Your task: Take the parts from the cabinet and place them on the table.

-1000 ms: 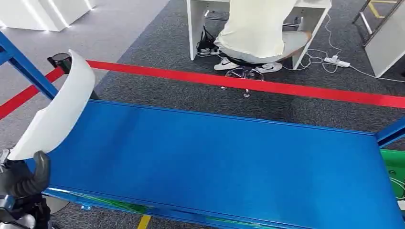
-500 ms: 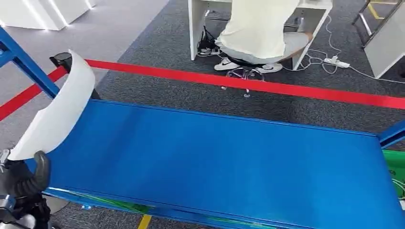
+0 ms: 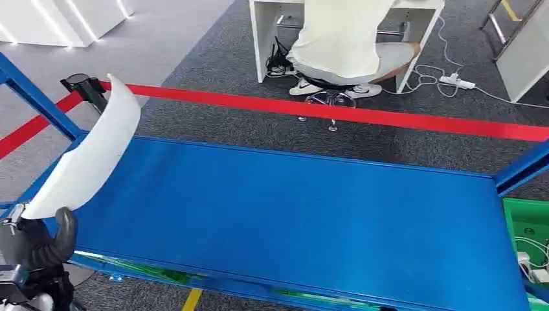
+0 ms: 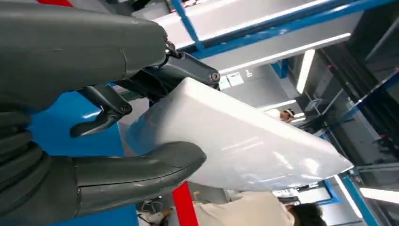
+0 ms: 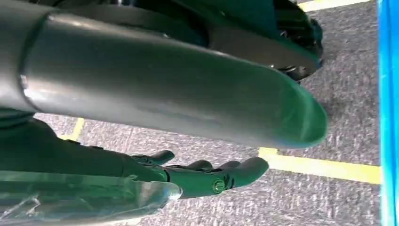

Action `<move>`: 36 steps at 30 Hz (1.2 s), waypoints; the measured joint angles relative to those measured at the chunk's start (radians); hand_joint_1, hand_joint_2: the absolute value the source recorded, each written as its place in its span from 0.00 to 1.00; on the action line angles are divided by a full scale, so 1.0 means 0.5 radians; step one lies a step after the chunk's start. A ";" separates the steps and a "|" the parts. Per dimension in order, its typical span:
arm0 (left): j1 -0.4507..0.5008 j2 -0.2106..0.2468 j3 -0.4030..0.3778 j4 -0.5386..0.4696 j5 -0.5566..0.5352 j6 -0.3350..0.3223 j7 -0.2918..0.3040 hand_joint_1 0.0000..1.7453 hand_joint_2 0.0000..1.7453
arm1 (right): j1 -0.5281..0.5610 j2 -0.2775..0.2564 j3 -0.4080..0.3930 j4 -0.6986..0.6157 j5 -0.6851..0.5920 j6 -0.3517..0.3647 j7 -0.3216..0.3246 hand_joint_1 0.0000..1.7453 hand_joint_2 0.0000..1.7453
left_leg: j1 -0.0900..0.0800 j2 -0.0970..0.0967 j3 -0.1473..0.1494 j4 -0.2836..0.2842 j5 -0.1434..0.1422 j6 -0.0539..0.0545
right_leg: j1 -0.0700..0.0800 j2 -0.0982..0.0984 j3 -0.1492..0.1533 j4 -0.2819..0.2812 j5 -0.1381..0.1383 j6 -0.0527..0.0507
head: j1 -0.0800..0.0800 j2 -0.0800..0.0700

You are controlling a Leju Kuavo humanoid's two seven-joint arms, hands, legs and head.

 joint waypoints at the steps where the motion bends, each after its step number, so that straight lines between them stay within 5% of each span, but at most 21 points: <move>1: 0.000 0.005 -0.002 -0.004 -0.005 -0.004 0.005 1.00 1.00 | 0.000 0.004 0.000 0.000 0.002 0.004 0.003 0.00 0.00 | -0.001 0.000 -0.058 0.143 -0.097 -0.005 | 0.003 -0.002 -0.016 0.000 0.010 -0.013 | -0.003 0.000; 3: 0.004 0.011 -0.003 -0.005 -0.017 -0.005 0.015 1.00 1.00 | 0.003 0.011 0.000 0.000 0.003 0.007 0.006 0.00 0.00 | -0.001 0.000 -0.175 0.459 -0.252 -0.009 | 0.011 -0.009 -0.051 0.001 0.033 -0.020 | -0.002 0.000; 4: 0.008 0.015 -0.003 -0.005 -0.017 -0.006 0.015 1.00 1.00 | 0.004 0.014 0.000 0.000 0.004 0.008 0.008 0.00 0.00 | -0.002 0.000 -0.192 0.532 -0.274 -0.006 | 0.014 -0.010 -0.069 0.002 0.046 -0.019 | -0.002 0.000; 6: 0.008 0.020 -0.003 -0.008 -0.017 -0.006 0.017 1.00 1.00 | 0.002 0.017 0.000 0.000 0.006 0.009 0.016 0.00 0.00 | -0.006 0.000 -0.084 0.392 -0.193 0.009 | 0.018 -0.010 -0.102 0.002 0.075 -0.015 | -0.002 0.000; 8: 0.007 0.021 -0.004 -0.017 -0.019 -0.006 0.022 1.00 1.00 | 0.000 0.022 0.002 0.000 0.011 0.009 0.024 0.00 0.00 | -0.009 0.000 0.149 0.034 -0.071 0.030 | 0.018 -0.009 -0.124 0.003 0.103 -0.004 | -0.002 0.000; 9: 0.002 0.021 -0.005 -0.022 -0.020 -0.006 0.024 1.00 1.00 | 0.001 0.026 0.004 0.000 0.013 0.010 0.024 0.00 0.00 | -0.015 0.000 0.233 -0.106 -0.088 0.038 | 0.026 -0.009 -0.132 0.007 0.113 0.007 | -0.004 0.000; 11: 0.001 0.020 -0.007 -0.025 -0.021 -0.007 0.024 1.00 1.00 | 0.000 0.027 0.004 0.000 0.015 0.010 0.024 0.00 0.00 | -0.025 -0.002 0.213 -0.112 -0.059 0.047 | 0.027 -0.012 -0.137 -0.005 0.140 0.031 | 0.000 0.000; 14: 0.005 0.020 -0.005 -0.027 -0.021 -0.007 0.024 1.00 1.00 | 0.006 0.029 0.005 0.000 0.016 0.009 0.024 0.00 0.00 | -0.021 0.006 0.188 -0.125 -0.003 0.091 | 0.011 -0.012 -0.145 -0.019 0.165 0.069 | -0.002 0.000; 15: 0.005 0.020 -0.005 -0.029 -0.021 -0.008 0.024 1.00 1.00 | 0.006 0.029 0.005 0.000 0.017 0.009 0.024 0.00 0.00 | -0.021 0.008 0.176 -0.125 0.010 0.101 | 0.012 -0.015 -0.182 0.034 0.080 0.078 | 0.008 0.000; 17: 0.009 0.021 -0.001 -0.029 -0.020 -0.008 0.024 1.00 1.00 | 0.005 0.029 0.005 0.000 0.018 0.009 0.024 0.00 0.00 | -0.022 0.012 0.137 -0.124 0.040 0.115 | 0.011 -0.016 -0.272 0.333 -0.148 0.093 | 0.011 0.000; 19: 0.010 0.022 0.000 -0.029 -0.020 -0.010 0.024 1.00 1.00 | 0.006 0.029 0.006 0.001 0.019 0.009 0.024 0.00 0.00 | -0.025 0.013 0.092 -0.122 0.073 0.115 | 0.012 -0.016 -0.328 0.586 -0.261 0.098 | 0.011 0.000; 21: 0.014 0.022 0.000 -0.029 -0.019 -0.015 0.024 1.00 1.00 | 0.005 0.029 0.007 0.001 0.019 0.009 0.024 0.00 0.00 | -0.025 0.013 0.054 -0.119 0.101 0.110 | 0.012 -0.016 -0.217 0.503 -0.195 0.097 | 0.012 0.000; 23: 0.015 0.022 0.000 -0.029 -0.016 -0.014 0.024 1.00 1.00 | 0.000 0.029 0.008 0.000 0.019 0.009 0.024 0.00 0.00 | -0.022 0.012 0.030 -0.117 0.125 0.094 | 0.011 -0.018 0.048 0.139 -0.082 0.089 | 0.011 0.000; 24: 0.015 0.023 0.001 -0.029 -0.016 -0.014 0.024 1.00 1.00 | -0.007 0.029 0.009 0.000 0.019 0.009 0.024 0.00 0.00 | -0.023 0.012 0.023 -0.114 0.136 0.081 | 0.012 -0.018 0.144 -0.032 -0.132 0.083 | 0.012 0.000; 25: 0.013 0.023 0.001 -0.029 -0.014 -0.014 0.024 1.00 1.00 | -0.008 0.029 0.011 0.000 0.019 0.008 0.024 0.00 0.00 | -0.028 0.012 0.016 -0.114 0.147 0.070 | 0.024 -0.011 0.174 -0.041 -0.114 0.065 | 0.007 0.000; 29: 0.012 0.021 -0.001 -0.029 -0.012 -0.015 0.024 1.00 1.00 | -0.002 0.030 0.014 0.000 0.019 0.005 0.029 0.00 0.00 | -0.019 0.011 0.010 -0.120 0.185 0.021 | 0.028 -0.012 0.119 -0.052 -0.087 0.000 | 0.009 0.000; 30: 0.015 0.025 -0.001 -0.029 -0.012 -0.014 0.024 1.00 1.00 | -0.005 0.030 0.015 0.000 0.019 0.005 0.030 0.00 0.00 | -0.014 0.009 -0.005 -0.096 0.137 0.010 | 0.022 -0.020 0.110 -0.053 -0.070 -0.015 | 0.007 0.000; 31: 0.014 0.026 -0.001 -0.029 -0.012 -0.014 0.024 1.00 1.00 | -0.007 0.030 0.015 0.000 0.019 0.005 0.029 0.00 0.00 | -0.014 0.010 -0.033 -0.017 0.032 0.000 | 0.022 -0.020 0.106 -0.053 -0.053 -0.027 | -0.002 0.000; 33: 0.014 0.031 -0.001 -0.029 -0.012 -0.014 0.024 1.00 1.00 | -0.005 0.031 0.016 0.000 0.019 0.005 0.029 0.00 0.00 | -0.013 0.009 -0.117 0.260 -0.180 -0.013 | 0.023 -0.022 0.062 -0.050 -0.019 -0.038 | -0.006 0.000; 34: 0.015 0.032 -0.002 -0.029 -0.012 -0.014 0.024 1.00 1.00 | -0.003 0.031 0.017 0.000 0.019 0.005 0.029 0.00 0.00 | -0.013 0.009 -0.151 0.386 -0.234 -0.017 | 0.024 -0.023 0.039 -0.048 -0.004 -0.038 | -0.007 0.000; 36: 0.015 0.034 -0.002 -0.029 -0.011 -0.014 0.024 1.00 1.00 | -0.001 0.031 0.017 0.000 0.019 0.005 0.029 0.00 0.00 | -0.013 0.009 -0.119 0.432 -0.197 -0.019 | 0.024 -0.022 -0.002 -0.047 0.024 -0.030 | -0.007 0.000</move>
